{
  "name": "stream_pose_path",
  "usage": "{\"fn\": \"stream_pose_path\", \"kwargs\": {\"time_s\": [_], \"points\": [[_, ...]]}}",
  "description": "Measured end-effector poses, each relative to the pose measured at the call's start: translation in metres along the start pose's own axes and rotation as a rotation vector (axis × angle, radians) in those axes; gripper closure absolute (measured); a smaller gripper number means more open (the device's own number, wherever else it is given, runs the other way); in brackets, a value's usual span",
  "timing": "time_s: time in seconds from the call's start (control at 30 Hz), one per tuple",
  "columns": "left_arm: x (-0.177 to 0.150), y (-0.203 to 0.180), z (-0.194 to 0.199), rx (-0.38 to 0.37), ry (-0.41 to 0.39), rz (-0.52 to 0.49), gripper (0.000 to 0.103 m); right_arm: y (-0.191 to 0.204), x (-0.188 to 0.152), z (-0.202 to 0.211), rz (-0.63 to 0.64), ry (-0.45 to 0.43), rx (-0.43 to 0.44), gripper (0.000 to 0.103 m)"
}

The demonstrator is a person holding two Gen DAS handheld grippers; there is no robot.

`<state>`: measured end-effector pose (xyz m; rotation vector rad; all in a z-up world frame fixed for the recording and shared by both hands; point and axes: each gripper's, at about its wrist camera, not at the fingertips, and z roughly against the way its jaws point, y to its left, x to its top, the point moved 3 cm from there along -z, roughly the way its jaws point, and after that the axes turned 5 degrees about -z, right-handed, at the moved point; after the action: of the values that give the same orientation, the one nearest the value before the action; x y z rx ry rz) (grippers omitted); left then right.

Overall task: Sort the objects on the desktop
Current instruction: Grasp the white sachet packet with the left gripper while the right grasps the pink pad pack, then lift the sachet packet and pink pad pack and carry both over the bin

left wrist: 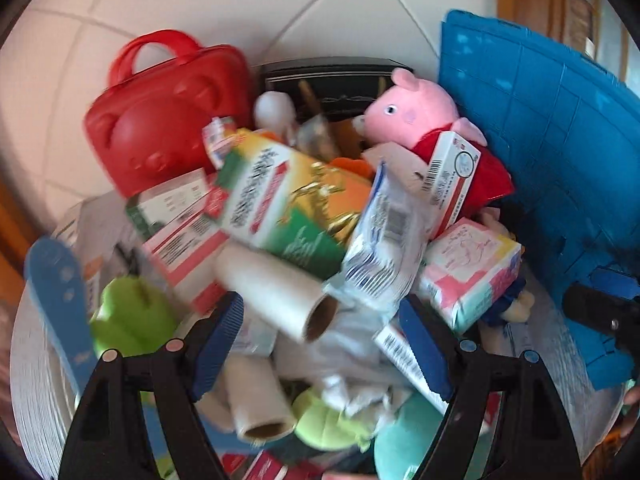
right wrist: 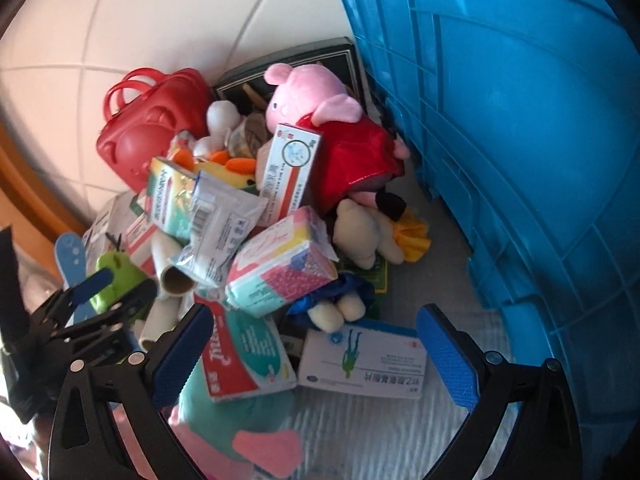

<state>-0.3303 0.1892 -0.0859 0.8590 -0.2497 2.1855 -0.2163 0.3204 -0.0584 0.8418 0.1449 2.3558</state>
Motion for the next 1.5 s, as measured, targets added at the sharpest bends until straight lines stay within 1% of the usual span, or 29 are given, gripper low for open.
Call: {"fn": "stream_pose_path", "kwargs": {"time_s": [0.1, 0.23, 0.27, 0.3, 0.33, 0.37, 0.4, 0.5, 0.63, 0.73, 0.8, 0.87, 0.9, 0.93, 1.03, 1.13, 1.27, 1.43, 1.5], "points": [[0.012, -0.011, -0.025, -0.039, 0.017, -0.030, 0.023, -0.003, 0.005, -0.010, -0.018, 0.011, -0.016, 0.000], [0.016, -0.021, -0.053, -0.090, 0.048, -0.046, 0.023, -0.006, 0.011, -0.023, -0.034, 0.025, -0.029, 0.000], [0.016, -0.023, -0.057, -0.102, 0.048, -0.047, 0.032, -0.006, 0.013, -0.027, -0.034, 0.030, -0.033, 0.000], [0.015, -0.025, -0.059, -0.121, 0.047, -0.043, 0.056, -0.006, 0.015, -0.030, -0.035, 0.033, -0.036, 0.000], [0.014, -0.025, -0.060, -0.139, 0.054, -0.035, 0.058, -0.005, 0.016, -0.033, -0.035, 0.037, -0.036, 0.000], [0.013, -0.024, -0.058, -0.136, 0.051, -0.019, 0.059, -0.004, 0.017, -0.037, -0.035, 0.043, -0.035, 0.000], [0.011, -0.022, -0.054, -0.136, 0.041, -0.007, 0.063, -0.003, 0.018, -0.041, -0.032, 0.050, -0.031, 0.000], [0.006, -0.009, -0.037, -0.124, 0.017, 0.059, 0.063, 0.006, 0.019, -0.052, -0.015, 0.070, -0.008, 0.000], [-0.001, 0.007, -0.017, -0.064, -0.001, 0.105, 0.063, 0.020, 0.021, -0.068, 0.022, 0.093, 0.008, 0.000], [-0.003, 0.009, -0.009, -0.024, 0.000, 0.106, 0.063, 0.031, 0.017, -0.083, 0.078, 0.117, -0.010, 0.000], [-0.002, 0.012, -0.007, -0.001, -0.001, 0.108, 0.064, 0.038, 0.013, -0.092, 0.128, 0.120, -0.038, 0.000], [-0.004, 0.014, -0.004, -0.008, 0.001, 0.118, 0.064, 0.040, 0.008, -0.102, 0.161, 0.132, -0.058, 0.001], [-0.004, 0.014, -0.003, -0.007, 0.003, 0.117, 0.064, 0.038, 0.006, -0.103, 0.167, 0.135, -0.057, 0.005], [-0.005, 0.013, -0.001, -0.001, 0.000, 0.112, 0.064, 0.037, 0.006, -0.102, 0.168, 0.130, -0.057, 0.020], [-0.004, 0.012, 0.006, 0.012, -0.018, 0.105, 0.064, 0.034, 0.005, -0.093, 0.171, 0.100, -0.062, 0.023], [-0.001, 0.011, 0.018, 0.013, -0.043, 0.114, 0.064, 0.035, 0.006, -0.075, 0.185, 0.059, -0.064, 0.024], [0.004, 0.010, 0.039, 0.016, -0.074, 0.117, 0.064, 0.037, 0.010, -0.045, 0.189, -0.006, -0.035, 0.024], [0.006, 0.005, 0.079, 0.043, -0.125, 0.117, 0.064, 0.049, 0.017, 0.006, 0.193, -0.101, 0.011, 0.024], [0.007, 0.002, 0.099, 0.050, -0.158, 0.118, 0.064, 0.055, 0.020, 0.027, 0.197, -0.143, 0.024, 0.024]]}}
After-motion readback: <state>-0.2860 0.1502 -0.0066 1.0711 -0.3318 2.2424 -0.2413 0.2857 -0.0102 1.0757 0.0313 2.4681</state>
